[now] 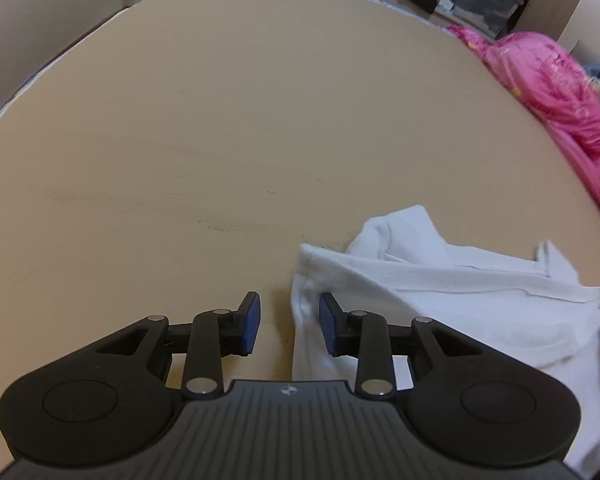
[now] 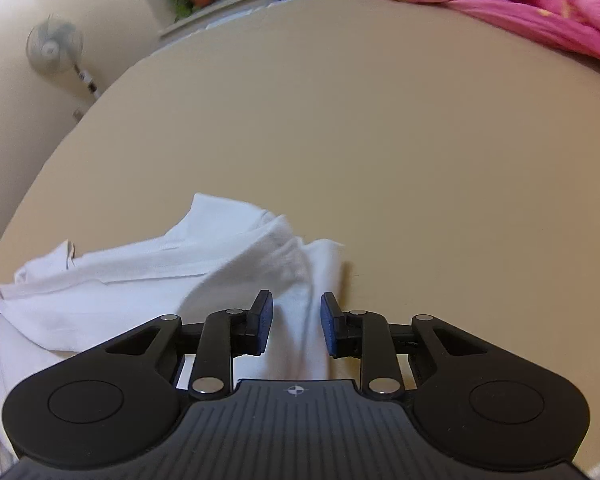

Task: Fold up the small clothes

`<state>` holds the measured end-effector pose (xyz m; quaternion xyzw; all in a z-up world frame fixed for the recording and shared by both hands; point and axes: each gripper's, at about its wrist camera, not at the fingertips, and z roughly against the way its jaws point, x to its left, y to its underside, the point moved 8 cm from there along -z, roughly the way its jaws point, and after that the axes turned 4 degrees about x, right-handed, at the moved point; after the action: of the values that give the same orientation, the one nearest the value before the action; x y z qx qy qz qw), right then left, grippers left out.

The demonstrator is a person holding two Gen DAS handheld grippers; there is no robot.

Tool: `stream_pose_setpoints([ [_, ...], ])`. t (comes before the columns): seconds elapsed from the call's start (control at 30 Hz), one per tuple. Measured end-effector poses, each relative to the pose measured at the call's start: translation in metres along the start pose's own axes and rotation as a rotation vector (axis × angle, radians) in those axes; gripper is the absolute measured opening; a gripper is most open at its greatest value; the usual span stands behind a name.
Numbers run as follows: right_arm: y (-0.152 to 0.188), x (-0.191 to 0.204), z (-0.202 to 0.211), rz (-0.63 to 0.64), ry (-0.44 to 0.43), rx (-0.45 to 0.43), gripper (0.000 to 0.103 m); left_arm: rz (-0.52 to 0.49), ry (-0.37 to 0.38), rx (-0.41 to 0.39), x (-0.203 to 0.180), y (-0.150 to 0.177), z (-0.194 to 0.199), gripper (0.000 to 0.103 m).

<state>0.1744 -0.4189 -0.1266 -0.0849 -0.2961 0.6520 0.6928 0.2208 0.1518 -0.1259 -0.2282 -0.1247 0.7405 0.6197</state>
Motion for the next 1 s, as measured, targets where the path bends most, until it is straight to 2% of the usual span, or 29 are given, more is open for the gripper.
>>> stream_pose_setpoints([
  [0.1, -0.003, 0.011, -0.014, 0.05, 0.038, -0.01, 0.03, -0.014, -0.014, -0.009, -0.008, 0.001, -0.01, 0.034],
  [0.13, -0.007, 0.013, -0.019, 0.063, 0.048, -0.016, 0.03, -0.022, -0.011, -0.018, -0.011, 0.002, -0.012, 0.018],
  [0.17, -0.01, 0.017, -0.021, 0.081, 0.059, -0.03, 0.032, -0.036, -0.009, -0.028, -0.013, 0.001, -0.011, 0.006],
  [0.2, -0.013, 0.02, -0.022, 0.098, 0.067, -0.044, 0.029, -0.054, -0.017, -0.047, -0.017, 0.002, -0.011, 0.005],
  [0.23, -0.015, 0.024, -0.022, 0.114, 0.068, -0.063, 0.012, -0.076, -0.023, -0.072, -0.02, 0.002, -0.007, 0.004],
  [0.27, -0.019, 0.023, -0.023, 0.116, 0.054, -0.076, 0.005, -0.092, -0.039, -0.099, -0.026, 0.001, -0.003, 0.004],
  [0.43, -0.044, 0.015, 0.007, 0.047, 0.028, -0.238, 0.004, -0.065, -0.038, -0.252, -0.031, -0.017, 0.022, 0.004],
  [0.53, -0.054, 0.012, 0.007, 0.031, 0.089, -0.298, 0.004, -0.052, -0.071, -0.287, -0.03, -0.026, 0.015, 0.004],
  [0.6, -0.058, 0.008, -0.006, 0.008, 0.119, -0.293, 0.004, -0.036, -0.078, -0.265, -0.029, -0.028, 0.002, 0.004],
  [0.67, -0.058, 0.007, -0.023, -0.002, 0.135, -0.254, 0.005, -0.028, -0.099, -0.21, -0.029, -0.028, -0.016, 0.006],
  [0.77, -0.05, 0.009, -0.052, -0.006, 0.156, -0.136, 0.011, 0.007, -0.132, -0.108, -0.02, -0.02, -0.036, 0.008],
  [0.83, -0.047, 0.007, -0.046, -0.027, 0.177, -0.134, 0.014, 0.024, -0.136, -0.109, -0.015, -0.019, -0.024, 0.008],
  [0.9, -0.049, 0.009, -0.023, -0.066, 0.145, -0.18, 0.016, 0.041, -0.1, -0.11, -0.014, -0.014, 0.0, 0.009],
  [0.97, -0.045, 0.01, 0.005, -0.127, 0.091, -0.193, 0.027, 0.037, -0.07, -0.076, -0.014, -0.004, 0.025, 0.018],
  [1.0, -0.039, 0.011, 0.017, -0.151, 0.07, -0.178, 0.028, 0.041, -0.065, -0.055, -0.013, 0.003, 0.036, 0.022],
])
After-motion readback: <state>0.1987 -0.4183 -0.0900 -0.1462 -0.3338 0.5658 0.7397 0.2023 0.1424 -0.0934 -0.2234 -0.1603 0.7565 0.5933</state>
